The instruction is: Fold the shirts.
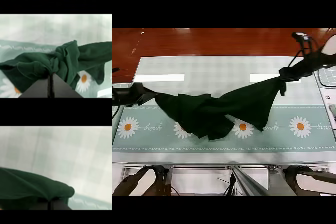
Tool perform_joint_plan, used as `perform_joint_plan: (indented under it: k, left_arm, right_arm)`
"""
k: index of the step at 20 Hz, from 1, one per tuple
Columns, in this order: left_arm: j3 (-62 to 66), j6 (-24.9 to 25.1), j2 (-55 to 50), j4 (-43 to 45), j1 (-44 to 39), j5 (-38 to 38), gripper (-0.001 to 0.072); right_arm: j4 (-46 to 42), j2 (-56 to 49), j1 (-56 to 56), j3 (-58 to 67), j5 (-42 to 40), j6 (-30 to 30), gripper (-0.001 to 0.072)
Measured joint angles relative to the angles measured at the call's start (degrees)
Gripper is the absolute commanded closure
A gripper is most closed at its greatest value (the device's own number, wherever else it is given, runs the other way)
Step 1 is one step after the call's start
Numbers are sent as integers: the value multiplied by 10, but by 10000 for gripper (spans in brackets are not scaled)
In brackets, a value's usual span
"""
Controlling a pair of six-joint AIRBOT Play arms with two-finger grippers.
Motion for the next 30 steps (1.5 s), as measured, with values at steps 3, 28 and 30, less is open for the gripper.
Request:
perform_joint_plan:
  k: [3, 28, 30]
  left_arm:
    - [-9, 15, -70, -17, -34, 65, 685]
    - [-75, 25, -44, -9, 50, -143, 28]
    - [-151, 23, -24, -15, 27, -126, 28]
  right_arm:
    - [25, -57, 2, 0, -67, 7, 689]
    - [79, -64, 2, 0, -96, 5, 689]
    - [77, -63, 2, 0, -94, 5, 689]
